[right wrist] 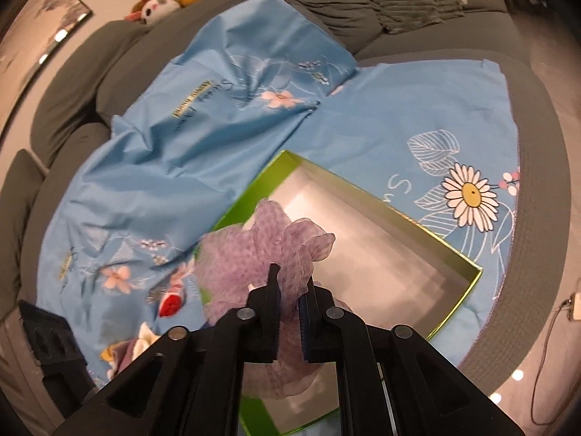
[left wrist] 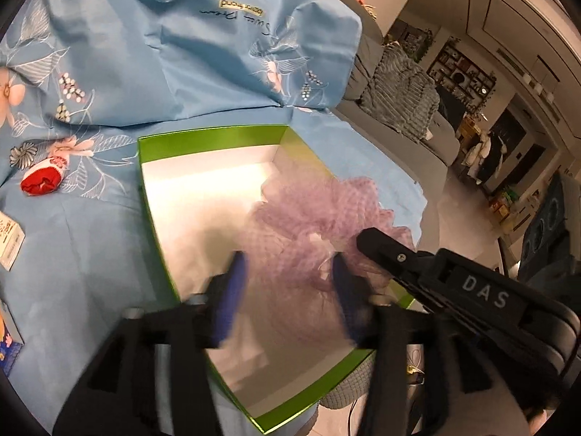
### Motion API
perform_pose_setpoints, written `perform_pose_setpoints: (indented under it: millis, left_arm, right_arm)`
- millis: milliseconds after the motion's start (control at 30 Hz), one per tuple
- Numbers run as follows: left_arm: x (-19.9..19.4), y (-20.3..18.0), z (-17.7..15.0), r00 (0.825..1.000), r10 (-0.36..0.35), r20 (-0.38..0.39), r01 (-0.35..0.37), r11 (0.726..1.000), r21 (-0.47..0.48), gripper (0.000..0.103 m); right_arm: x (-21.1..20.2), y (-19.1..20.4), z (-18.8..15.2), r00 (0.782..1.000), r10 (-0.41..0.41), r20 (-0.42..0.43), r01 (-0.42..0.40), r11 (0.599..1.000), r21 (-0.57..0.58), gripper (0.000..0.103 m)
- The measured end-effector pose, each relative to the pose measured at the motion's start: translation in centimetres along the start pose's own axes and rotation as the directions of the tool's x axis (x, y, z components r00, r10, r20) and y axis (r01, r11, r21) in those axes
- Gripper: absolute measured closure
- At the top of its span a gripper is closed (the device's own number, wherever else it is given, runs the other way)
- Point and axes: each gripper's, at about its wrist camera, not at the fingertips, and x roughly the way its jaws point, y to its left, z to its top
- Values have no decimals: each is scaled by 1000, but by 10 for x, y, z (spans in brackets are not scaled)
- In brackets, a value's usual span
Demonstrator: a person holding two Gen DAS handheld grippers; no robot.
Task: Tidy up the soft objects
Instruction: 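Carry the pouf into the green box and open the left tool, then withdraw the open left tool from the box back to the pile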
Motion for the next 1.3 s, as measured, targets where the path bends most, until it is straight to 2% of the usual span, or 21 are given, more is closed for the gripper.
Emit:
perform_pose_setpoints:
  millis: [33, 100, 167, 233, 400, 500, 567, 700, 733, 800, 933, 1033, 1200, 1267, 1300]
  left_arm:
    - [-2, 2, 0, 1000, 3, 8, -3, 1000, -4, 34]
    - [-11, 8, -1, 1000, 17, 24, -16, 1000, -15, 30]
    - [-23, 18, -2, 999, 30, 45, -28, 999, -37, 29]
    - [-37, 30, -5, 996, 56, 65, -52, 997, -57, 25]
    - [-80, 66, -18, 983, 151, 109, -139, 984, -108, 23]
    - [-111, 93, -33, 964, 230, 132, -212, 968, -137, 22]
    - [-132, 116, -47, 945, 295, 142, -270, 947, -171, 21]
    - [-173, 165, -75, 906, 402, 133, -356, 893, -274, 21]
    - [-180, 174, -80, 899, 417, 131, -368, 884, -289, 21]
    - [-199, 195, -94, 875, 467, 125, -404, 849, -340, 21]
    - [-223, 223, -114, 854, 507, 113, -430, 812, -396, 21]
    - [-234, 239, -126, 838, 536, 99, -450, 782, -430, 21]
    - [-241, 256, -135, 827, 555, 92, -460, 760, -459, 21]
    - [-243, 263, -141, 829, 551, 91, -450, 756, -476, 21]
    - [-243, 266, -143, 823, 560, 90, -453, 744, -491, 21]
  right_arm:
    - [-1, -2, 0, 1000, -10, 1, 10, 1000, -2, 92]
    - [-2, -3, 1, 998, -57, 22, 57, 998, -11, 78]
    - [-6, -2, -1, 993, -102, 52, 103, 994, -18, 36]
    - [-9, 2, -3, 988, -124, 90, 128, 991, -35, 22]
    - [-1, 28, -12, 983, -160, 93, 172, 975, -141, 22]
    - [14, 45, -20, 976, -204, 77, 216, 957, -196, 22]
    - [27, 62, -31, 962, -265, 67, 273, 925, -262, 22]
    - [42, 87, -49, 940, -325, 99, 339, 873, -350, 22]
    - [48, 93, -55, 926, -358, 119, 376, 847, -376, 22]
    - [55, 100, -60, 906, -401, 138, 422, 817, -393, 22]
    - [74, 101, -70, 886, -453, 97, 451, 796, -404, 22]
    - [71, 106, -75, 860, -485, 158, 505, 763, -403, 22]
    - [70, 119, -86, 853, -483, 197, 517, 733, -442, 22]
    - [70, 126, -91, 867, -462, 189, 493, 733, -468, 22]
    - [68, 130, -95, 876, -447, 182, 476, 734, -485, 22]
